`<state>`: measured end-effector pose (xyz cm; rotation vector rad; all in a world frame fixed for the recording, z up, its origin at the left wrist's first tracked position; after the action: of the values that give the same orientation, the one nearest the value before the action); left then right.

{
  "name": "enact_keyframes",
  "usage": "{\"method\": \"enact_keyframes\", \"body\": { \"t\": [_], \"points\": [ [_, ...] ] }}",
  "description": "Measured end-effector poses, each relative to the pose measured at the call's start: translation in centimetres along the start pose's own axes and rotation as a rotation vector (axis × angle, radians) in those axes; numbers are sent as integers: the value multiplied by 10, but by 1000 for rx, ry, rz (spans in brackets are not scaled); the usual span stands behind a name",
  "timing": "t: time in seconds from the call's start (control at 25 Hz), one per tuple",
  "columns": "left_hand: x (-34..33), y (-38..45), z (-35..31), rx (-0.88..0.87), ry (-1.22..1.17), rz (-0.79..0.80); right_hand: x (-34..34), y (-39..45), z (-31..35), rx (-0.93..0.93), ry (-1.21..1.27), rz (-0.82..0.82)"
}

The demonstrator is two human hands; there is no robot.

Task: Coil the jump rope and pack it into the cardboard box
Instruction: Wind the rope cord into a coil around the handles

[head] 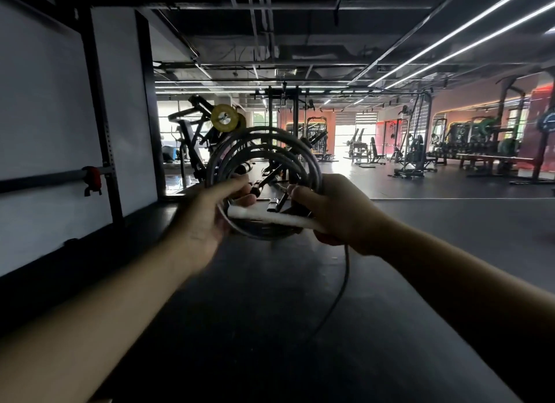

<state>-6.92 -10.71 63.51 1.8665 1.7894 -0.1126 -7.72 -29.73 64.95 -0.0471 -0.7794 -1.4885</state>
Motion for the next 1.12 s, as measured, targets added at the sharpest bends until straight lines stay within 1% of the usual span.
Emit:
{"method": "enact_keyframes", "body": {
  "t": [0.04,0.08,0.16,0.2,0.28,0.32,0.36,0.4,0.48,0.52,0.6,0.64,0.72,0.76,0.84,0.88,0.96,1.0,1.04,1.12],
  "points": [
    [5,2,-15,11,96,121,9,1,2,43,-138,57],
    [7,2,-30,12,258,250,16,1,6,92,-282,109],
    [-5,2,-54,4,683,461,22,3,16,204,-550,176],
    [-16,0,-61,-9,879,536,23,5,22,260,-647,197],
    [-41,-2,-62,-47,1160,621,22,8,30,353,-792,220],
    [-50,-3,-57,-71,1240,633,22,9,34,379,-847,209],
    [-55,-2,-49,-96,1264,623,22,10,35,391,-866,194],
    [-58,0,-39,-118,1230,610,24,12,34,369,-809,199],
    [-55,-2,-21,-111,1110,618,27,13,32,252,-567,275],
    [-52,-3,-14,-83,1062,607,27,7,31,248,-460,318],
    [-45,-3,-4,-45,993,557,26,1,28,265,-342,373],
    [-43,-4,-1,-41,961,552,30,-5,26,245,-273,371],
    [-41,-7,-3,-52,936,543,30,18,15,177,-156,293],
    [-39,-7,-6,-47,891,513,32,20,9,126,-94,275],
    [-33,-5,-14,-32,682,381,27,23,-1,49,1,209],
    [-30,-3,-17,-32,550,308,23,23,-5,53,52,190],
    [-25,1,-18,-93,342,198,25,19,-7,78,209,121],
    [-26,3,-17,-135,228,126,24,13,-7,67,234,104],
    [-27,4,-15,-169,122,33,23,8,-12,76,219,99],
    [-34,1,-8,-199,-46,-190,7,-8,-13,101,254,-4]
  ]
}}
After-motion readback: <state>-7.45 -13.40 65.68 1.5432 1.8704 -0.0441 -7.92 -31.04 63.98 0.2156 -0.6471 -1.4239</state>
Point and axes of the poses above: each hand's wrist, its own y-axis towards the middle knuckle, its own x-axis out of the back of the hand, z = x × y, the point moved 2 cm from there along y, towards the middle knuckle, and after that the axes turned 6 degrees about -y, right-handed, at the moved point
